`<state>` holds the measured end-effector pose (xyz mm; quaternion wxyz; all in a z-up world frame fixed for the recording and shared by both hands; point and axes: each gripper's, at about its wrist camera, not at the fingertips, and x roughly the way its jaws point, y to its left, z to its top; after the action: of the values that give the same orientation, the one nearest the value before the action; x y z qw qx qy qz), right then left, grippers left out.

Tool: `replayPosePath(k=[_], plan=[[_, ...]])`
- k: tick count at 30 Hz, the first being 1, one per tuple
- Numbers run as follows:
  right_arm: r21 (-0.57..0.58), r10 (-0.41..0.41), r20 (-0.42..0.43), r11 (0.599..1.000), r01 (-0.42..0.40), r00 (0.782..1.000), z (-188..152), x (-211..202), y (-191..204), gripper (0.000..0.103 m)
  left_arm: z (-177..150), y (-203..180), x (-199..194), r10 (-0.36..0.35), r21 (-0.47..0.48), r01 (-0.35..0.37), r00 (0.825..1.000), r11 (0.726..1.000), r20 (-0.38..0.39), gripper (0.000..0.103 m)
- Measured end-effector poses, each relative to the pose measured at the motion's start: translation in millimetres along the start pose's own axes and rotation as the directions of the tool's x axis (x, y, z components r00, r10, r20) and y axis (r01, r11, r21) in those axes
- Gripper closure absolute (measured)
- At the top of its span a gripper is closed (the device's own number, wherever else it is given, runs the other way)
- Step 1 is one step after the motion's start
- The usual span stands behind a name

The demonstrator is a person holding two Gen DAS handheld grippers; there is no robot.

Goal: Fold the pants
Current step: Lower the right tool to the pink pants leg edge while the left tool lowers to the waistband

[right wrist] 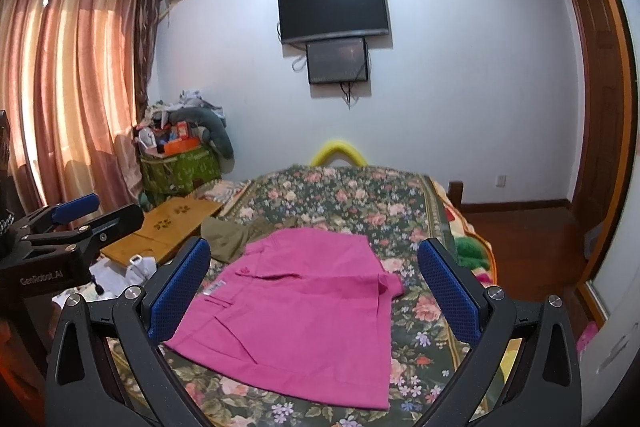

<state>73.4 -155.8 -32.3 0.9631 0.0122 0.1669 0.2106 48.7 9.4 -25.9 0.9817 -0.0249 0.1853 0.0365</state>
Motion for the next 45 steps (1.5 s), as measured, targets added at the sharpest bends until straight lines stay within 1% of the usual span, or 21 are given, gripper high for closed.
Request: replayPosePath(k=[2,5,11,17,20,21,22,24,25,27,29,30,31,32,33,35,37,38,41,43,45], plan=[[0.007,0.003,-0.018,1.000,-0.003,1.000,-3,9,-5,0.000,-3,4,21,0.011,0.001,-0.011,0.999,1.000,-0.053,0.000],[0.014,-0.004,-0.057,1.000,0.005,0.998,-9,32,-18,0.000,-8,14,52,-0.001,-0.014,-0.001,0.993,1.000,-0.119,0.000],[-0.014,-0.031,-0.149,0.999,0.029,0.988,-22,74,-40,0.000,-19,27,110,0.029,-0.014,-0.032,0.976,0.999,-0.214,0.000],[-0.051,-0.032,-0.242,0.998,0.020,0.970,-34,116,-58,0.000,-31,48,183,0.101,0.026,-0.098,0.943,0.995,-0.317,0.000],[-0.066,-0.033,-0.299,0.998,0.013,0.954,-43,138,-67,0.000,-45,56,219,0.154,0.079,-0.134,0.916,0.988,-0.369,0.000],[-0.064,-0.029,-0.320,0.998,0.009,0.947,-46,146,-69,0.000,-49,57,225,0.159,0.085,-0.137,0.912,0.987,-0.378,0.000],[-0.060,-0.021,-0.333,0.998,0.001,0.943,-48,153,-73,0.001,-54,61,237,0.153,0.086,-0.129,0.902,0.988,-0.405,0.000],[-0.042,-0.001,-0.373,0.999,-0.015,0.928,-53,169,-82,0.008,-59,67,251,0.127,0.077,-0.104,0.886,0.992,-0.447,0.000],[-0.035,0.007,-0.385,0.999,-0.022,0.923,-54,175,-84,0.013,-63,71,262,0.107,0.072,-0.083,0.873,0.994,-0.476,0.000],[-0.011,0.029,-0.428,0.999,-0.038,0.903,-59,189,-91,0.018,-67,77,274,0.083,0.069,-0.056,0.854,0.996,-0.513,0.000],[0.005,0.043,-0.455,0.999,-0.046,0.889,-62,201,-97,0.026,-71,79,283,0.068,0.069,-0.037,0.840,0.997,-0.538,0.007],[0.010,0.048,-0.467,0.999,-0.049,0.883,-63,206,-98,0.028,-74,82,290,0.059,0.071,-0.024,0.826,0.997,-0.560,0.010],[0.016,0.055,-0.479,0.998,-0.054,0.876,-65,209,-100,0.033,-76,82,292,0.054,0.072,-0.016,0.819,0.997,-0.571,0.016],[0.019,0.061,-0.490,0.998,-0.059,0.870,-65,213,-101,0.035,-79,84,298,0.047,0.075,-0.003,0.804,0.997,-0.593,0.023],[0.019,0.067,-0.500,0.998,-0.066,0.863,-66,217,-102,0.036,-81,84,299,0.040,0.073,0.005,0.795,0.997,-0.605,0.027],[0.014,0.078,-0.513,0.997,-0.082,0.855,-67,223,-104,0.039,-85,85,305,0.009,0.057,0.037,0.768,0.998,-0.640,0.042],[0.008,0.084,-0.520,0.996,-0.094,0.850,-66,228,-104,0.042,-88,86,309,-0.027,0.034,0.066,0.745,0.997,-0.666,0.050],[0.008,0.090,-0.523,0.995,-0.101,0.848,-65,231,-106,0.045,-89,86,311,-0.038,0.025,0.073,0.738,0.997,-0.674,0.053],[0.018,0.114,-0.531,0.992,-0.123,0.840,-64,243,-109,0.051,-93,86,319,-0.072,-0.009,0.093,0.704,0.996,-0.707,0.059],[0.034,0.135,-0.540,0.990,-0.139,0.831,-64,249,-109,0.057,-96,84,325,-0.094,-0.029,0.107,0.680,0.994,-0.727,0.061],[0.044,0.153,-0.559,0.987,-0.155,0.815,-67,255,-108,0.061,-99,84,329,-0.115,-0.050,0.117,0.664,0.992,-0.739,0.061]])
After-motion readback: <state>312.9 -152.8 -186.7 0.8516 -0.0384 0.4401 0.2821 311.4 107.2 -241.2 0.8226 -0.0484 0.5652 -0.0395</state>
